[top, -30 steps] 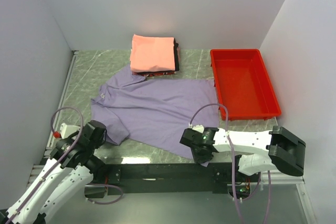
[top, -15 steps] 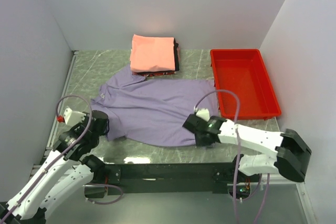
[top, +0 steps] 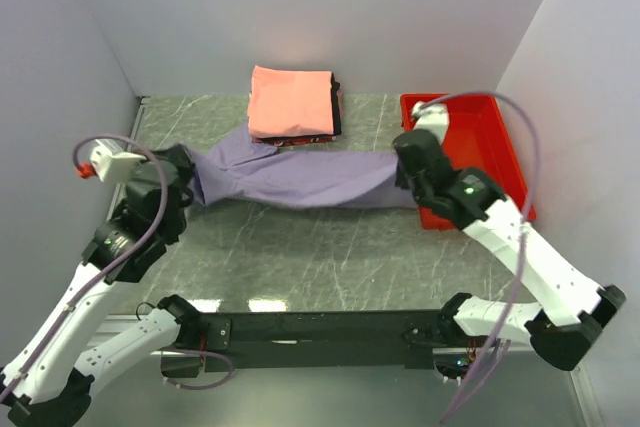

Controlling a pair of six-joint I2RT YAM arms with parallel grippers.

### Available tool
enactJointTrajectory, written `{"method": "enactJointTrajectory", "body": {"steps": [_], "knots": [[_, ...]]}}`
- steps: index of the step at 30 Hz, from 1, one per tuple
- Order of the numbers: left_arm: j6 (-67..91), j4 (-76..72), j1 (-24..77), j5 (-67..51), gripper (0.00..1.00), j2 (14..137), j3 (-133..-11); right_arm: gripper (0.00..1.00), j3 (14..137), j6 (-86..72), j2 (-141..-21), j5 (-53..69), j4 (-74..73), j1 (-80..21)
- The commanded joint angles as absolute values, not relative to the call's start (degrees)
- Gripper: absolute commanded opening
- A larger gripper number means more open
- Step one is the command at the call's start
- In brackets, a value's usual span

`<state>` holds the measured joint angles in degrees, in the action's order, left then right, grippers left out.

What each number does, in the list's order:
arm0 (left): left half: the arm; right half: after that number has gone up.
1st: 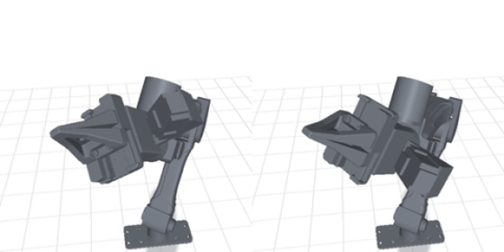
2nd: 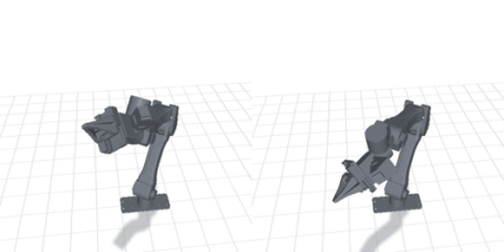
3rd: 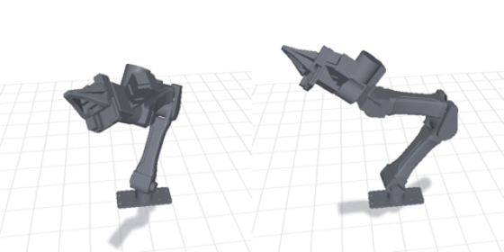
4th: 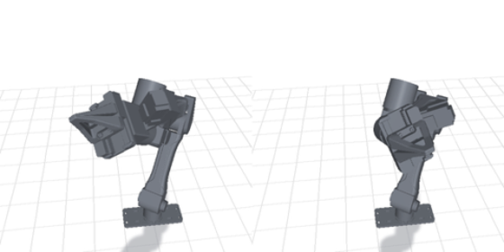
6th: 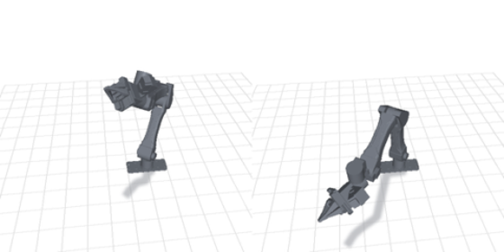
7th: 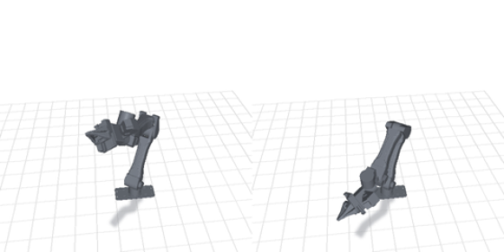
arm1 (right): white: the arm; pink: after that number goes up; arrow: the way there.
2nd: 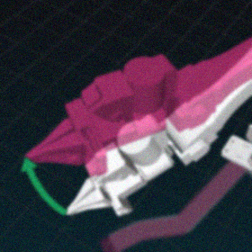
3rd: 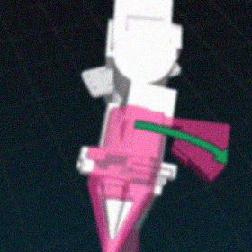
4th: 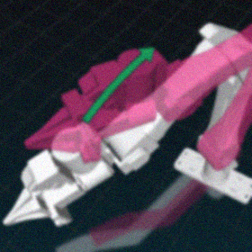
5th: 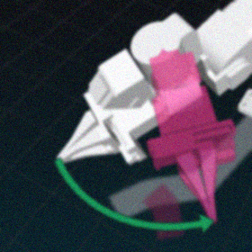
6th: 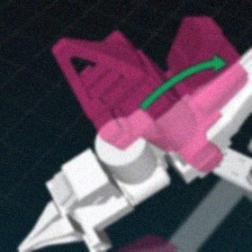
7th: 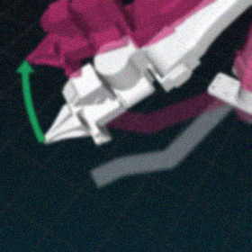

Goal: Fold and stack the t-shirts
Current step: Flatten the tshirt out

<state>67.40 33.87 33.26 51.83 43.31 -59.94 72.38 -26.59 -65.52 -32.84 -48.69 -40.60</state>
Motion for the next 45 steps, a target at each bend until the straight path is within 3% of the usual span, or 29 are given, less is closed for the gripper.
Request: {"method": "enactJointTrajectory", "body": {"steps": [1,8,17,21,24,27,33,39,41,45], "knots": [[48.90,13.77,33.31,55.21,0.01,42.54,-66.35,0.00,82.23,-19.00,-61.27,-40.34,-47.37,-39.46],[31.31,0.36,33.31,44.33,0.01,42.54,-75.22,0.00,96.05,-6.95,-56.52,-36.05,-49.21,-39.46],[21.80,6.14,33.22,29.37,0.01,43.33,-97.89,0.00,117.68,-6.33,-55.30,-24.19,-63.10,-39.55],[21.18,9.57,33.22,24.70,0.01,43.59,-106.76,0.00,120.85,-4.14,-51.60,-10.66,-64.16,-39.55],[20.22,10.46,33.22,22.77,0.01,44.47,-109.94,0.00,118.75,-3.78,-48.08,-3.62,-61.79,-39.55],[17.94,9.76,33.13,23.47,0.01,45.78,-110.39,0.00,118.48,-4.48,-47.46,-4.04,-61.26,-39.55],[9.16,3.44,33.13,36.45,0.01,49.73,-104.35,0.00,115.32,-5.89,-51.94,-17.71,-60.74,-39.55],[-5.70,-10.76,32.53,52.88,0.01,57.90,-89.26,0.00,97.43,-4.31,-56.86,-28.57,-50.56,-37.28],[-2.76,-10.38,29.72,51.60,0.01,62.11,-84.41,0.00,92.66,-3.96,-58.97,-22.88,-46.95,-31.42],[12.64,-4.02,14.80,34.32,0.01,70.03,-76.84,0.00,78.97,-1.68,-64.85,-7.24,-34.23,-22.42]]}}
